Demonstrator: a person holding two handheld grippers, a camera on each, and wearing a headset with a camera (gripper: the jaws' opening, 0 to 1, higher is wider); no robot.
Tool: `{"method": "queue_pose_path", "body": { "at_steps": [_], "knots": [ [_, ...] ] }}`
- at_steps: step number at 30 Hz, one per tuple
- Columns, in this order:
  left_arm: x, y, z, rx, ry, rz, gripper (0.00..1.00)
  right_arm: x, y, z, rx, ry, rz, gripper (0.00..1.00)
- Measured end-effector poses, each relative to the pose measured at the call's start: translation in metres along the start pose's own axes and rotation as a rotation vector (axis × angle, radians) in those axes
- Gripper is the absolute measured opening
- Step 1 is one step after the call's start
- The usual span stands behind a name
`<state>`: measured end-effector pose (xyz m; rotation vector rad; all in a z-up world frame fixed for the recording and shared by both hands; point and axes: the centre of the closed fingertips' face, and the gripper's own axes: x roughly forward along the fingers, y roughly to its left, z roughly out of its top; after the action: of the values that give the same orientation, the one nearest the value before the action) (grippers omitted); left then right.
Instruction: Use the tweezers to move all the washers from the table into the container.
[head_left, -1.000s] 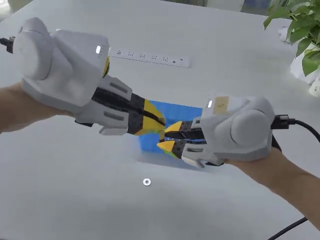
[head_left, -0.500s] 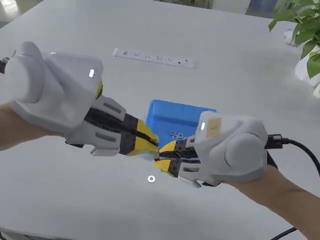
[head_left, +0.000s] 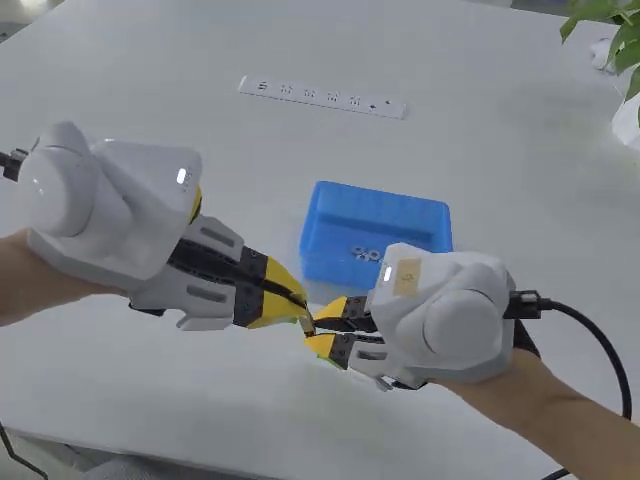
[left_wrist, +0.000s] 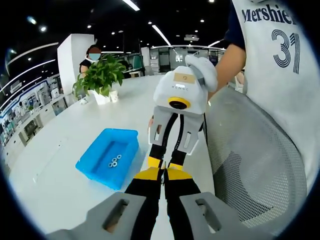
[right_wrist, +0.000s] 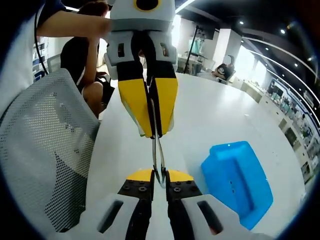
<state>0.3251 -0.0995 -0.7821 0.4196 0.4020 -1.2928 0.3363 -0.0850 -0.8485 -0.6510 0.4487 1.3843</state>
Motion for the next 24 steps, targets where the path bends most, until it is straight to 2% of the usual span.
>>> {"method": "queue_pose_path", "body": {
  "at_steps": [7, 16, 24],
  "knots": [
    [0.0033, 0.0038, -0.0031, -0.007, 0.007, 0.001, 0.05, 0.0035, -0.0036, -0.0045, 0.025, 0.002, 0.0, 0.1],
    [0.0067, 0.0025, -0.0076, -0.009, 0.022, -0.012, 0.05, 0.0081, -0.0002, -0.0086, 0.054, 0.001, 0.013, 0.11],
    [0.0081, 0.0041, -0.007, -0.005, 0.018, -0.016, 0.05, 0.0094, -0.0014, -0.0087, 0.06, 0.0, 0.009, 0.11]
  ]
}}
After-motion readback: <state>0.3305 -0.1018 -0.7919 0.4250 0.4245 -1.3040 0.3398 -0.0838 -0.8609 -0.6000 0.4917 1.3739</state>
